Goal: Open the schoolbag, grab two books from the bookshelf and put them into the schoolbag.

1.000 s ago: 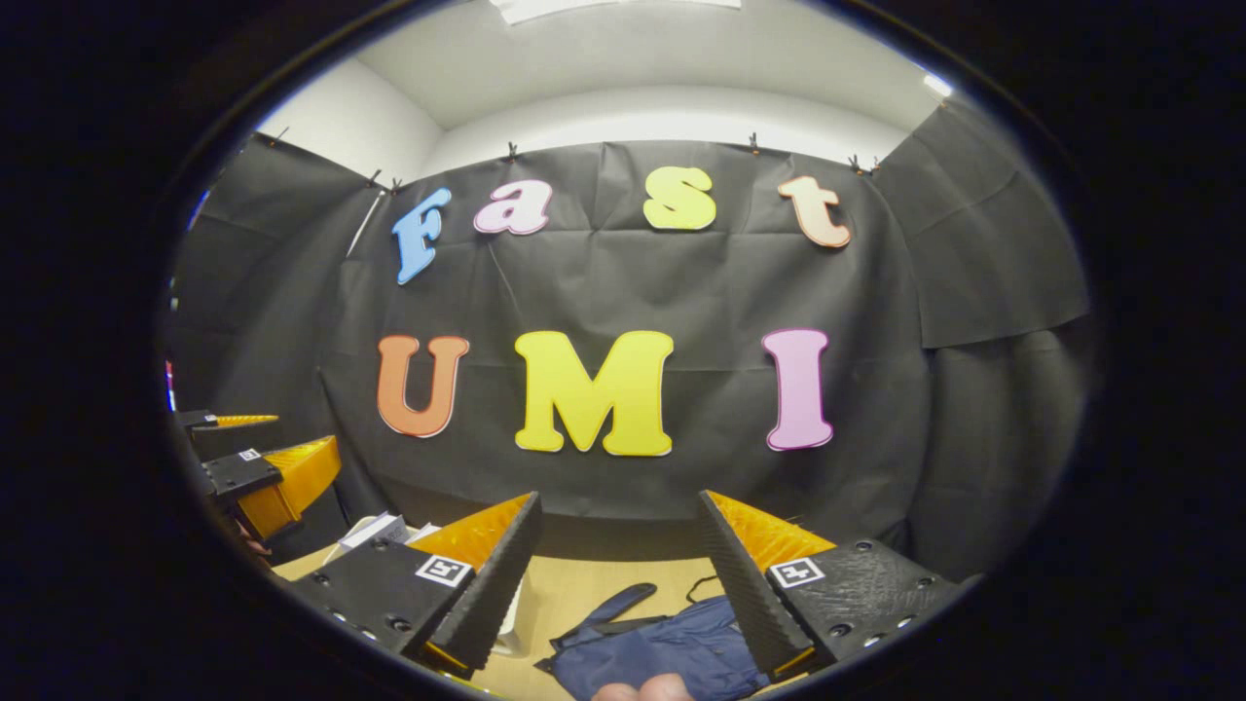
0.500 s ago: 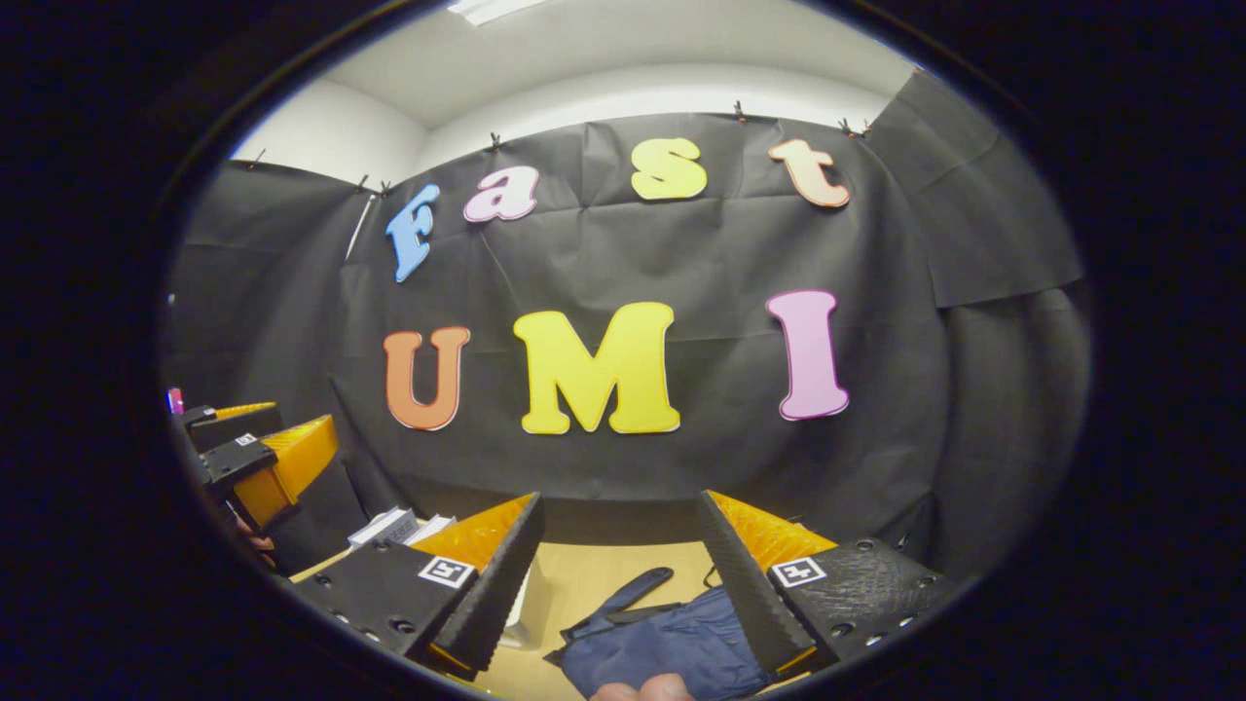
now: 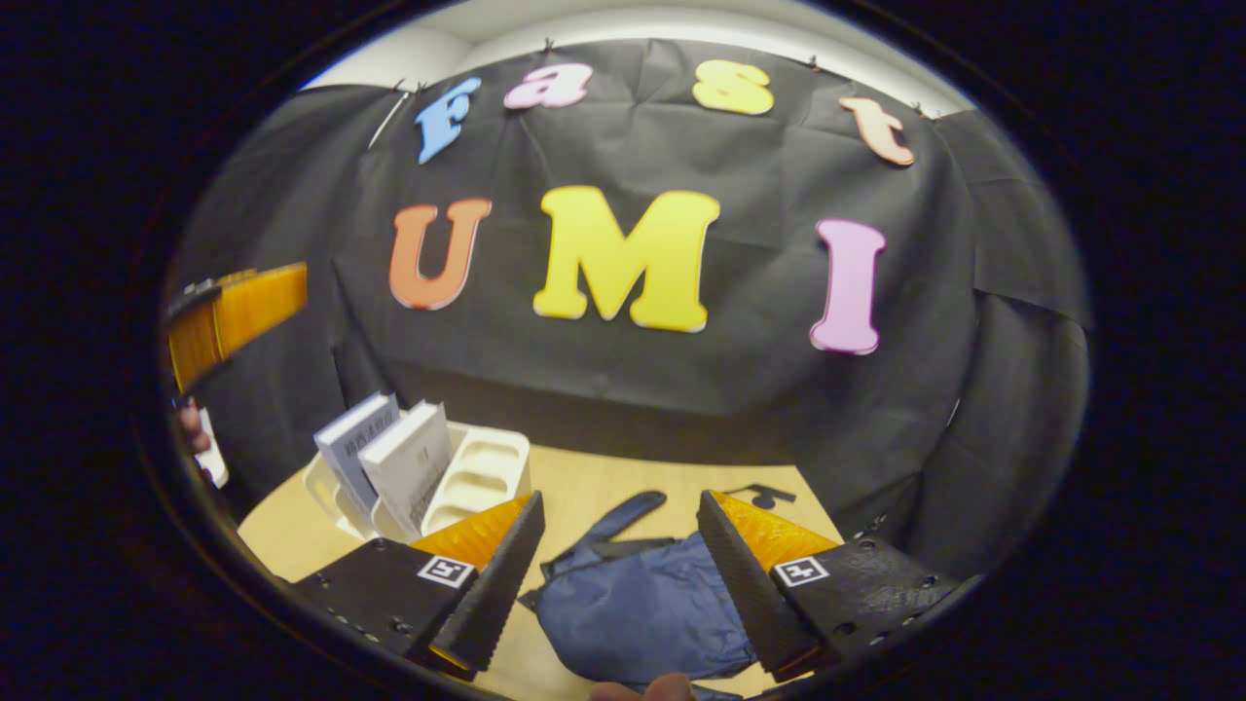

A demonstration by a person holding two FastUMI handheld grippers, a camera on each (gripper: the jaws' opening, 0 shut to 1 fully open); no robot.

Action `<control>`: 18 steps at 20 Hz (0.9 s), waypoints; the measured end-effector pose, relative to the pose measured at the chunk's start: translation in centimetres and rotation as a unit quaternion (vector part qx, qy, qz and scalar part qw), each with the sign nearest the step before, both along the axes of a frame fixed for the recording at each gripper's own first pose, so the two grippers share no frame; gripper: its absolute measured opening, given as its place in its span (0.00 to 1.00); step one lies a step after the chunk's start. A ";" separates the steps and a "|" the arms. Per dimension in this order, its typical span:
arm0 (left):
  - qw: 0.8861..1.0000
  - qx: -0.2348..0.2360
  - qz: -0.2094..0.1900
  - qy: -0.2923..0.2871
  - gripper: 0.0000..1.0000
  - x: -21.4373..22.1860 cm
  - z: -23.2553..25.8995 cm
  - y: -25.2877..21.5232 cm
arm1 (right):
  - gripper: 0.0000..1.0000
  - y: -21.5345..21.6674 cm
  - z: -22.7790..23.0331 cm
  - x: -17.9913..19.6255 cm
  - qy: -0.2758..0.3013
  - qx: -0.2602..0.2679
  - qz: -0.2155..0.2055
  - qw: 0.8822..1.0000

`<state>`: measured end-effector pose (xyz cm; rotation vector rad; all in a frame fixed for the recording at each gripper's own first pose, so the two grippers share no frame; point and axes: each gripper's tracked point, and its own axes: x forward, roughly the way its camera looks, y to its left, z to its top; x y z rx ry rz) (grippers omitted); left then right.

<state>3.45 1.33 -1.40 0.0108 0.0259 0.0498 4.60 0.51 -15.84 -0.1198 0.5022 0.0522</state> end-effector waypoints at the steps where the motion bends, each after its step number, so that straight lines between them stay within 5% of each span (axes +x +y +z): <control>1: 1.000 0.001 -0.002 0.002 0.98 0.2 -0.4 0.7 | 0.95 0.5 -2.6 -0.2 0.040 -0.010 -0.004 0.999; 8: 0.999 -0.006 -0.001 0.039 0.98 0.9 -4.3 4.5 | 0.96 2.3 -15.1 -3.8 0.217 -0.106 -0.022 0.970; 18: 0.998 -0.003 0.015 0.053 0.98 0.9 -5.8 7.9 | 0.96 0.8 -24.8 -5.3 0.300 -0.220 -0.043 0.927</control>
